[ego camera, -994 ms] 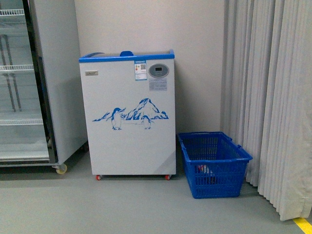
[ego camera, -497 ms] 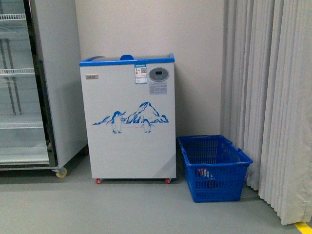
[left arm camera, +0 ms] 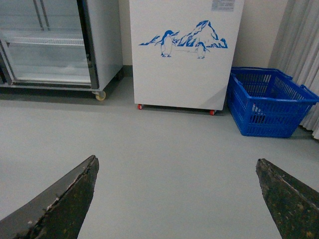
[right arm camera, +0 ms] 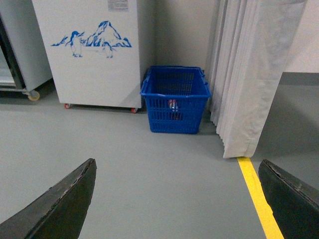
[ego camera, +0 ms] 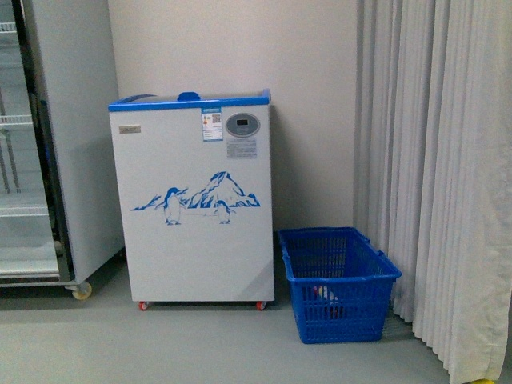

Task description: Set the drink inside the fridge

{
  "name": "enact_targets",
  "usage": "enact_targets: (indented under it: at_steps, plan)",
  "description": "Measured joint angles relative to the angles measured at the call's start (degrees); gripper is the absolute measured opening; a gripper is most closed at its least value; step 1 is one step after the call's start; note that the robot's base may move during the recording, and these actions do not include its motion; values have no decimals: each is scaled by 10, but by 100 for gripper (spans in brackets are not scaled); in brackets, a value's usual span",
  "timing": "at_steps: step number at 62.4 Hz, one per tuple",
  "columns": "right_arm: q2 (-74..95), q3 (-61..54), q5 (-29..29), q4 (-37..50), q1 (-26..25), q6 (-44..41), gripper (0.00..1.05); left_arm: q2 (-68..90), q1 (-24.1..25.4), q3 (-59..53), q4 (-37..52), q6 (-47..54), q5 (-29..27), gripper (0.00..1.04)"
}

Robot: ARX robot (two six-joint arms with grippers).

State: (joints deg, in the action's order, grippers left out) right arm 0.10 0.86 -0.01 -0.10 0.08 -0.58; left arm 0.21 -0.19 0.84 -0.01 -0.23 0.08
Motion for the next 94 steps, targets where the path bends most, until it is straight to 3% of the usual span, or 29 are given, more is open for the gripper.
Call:
enact_targets:
  at_steps: [94]
  plan:
    - [0,0,0,0,0,0,97,0,0,0,0,0,-1,97]
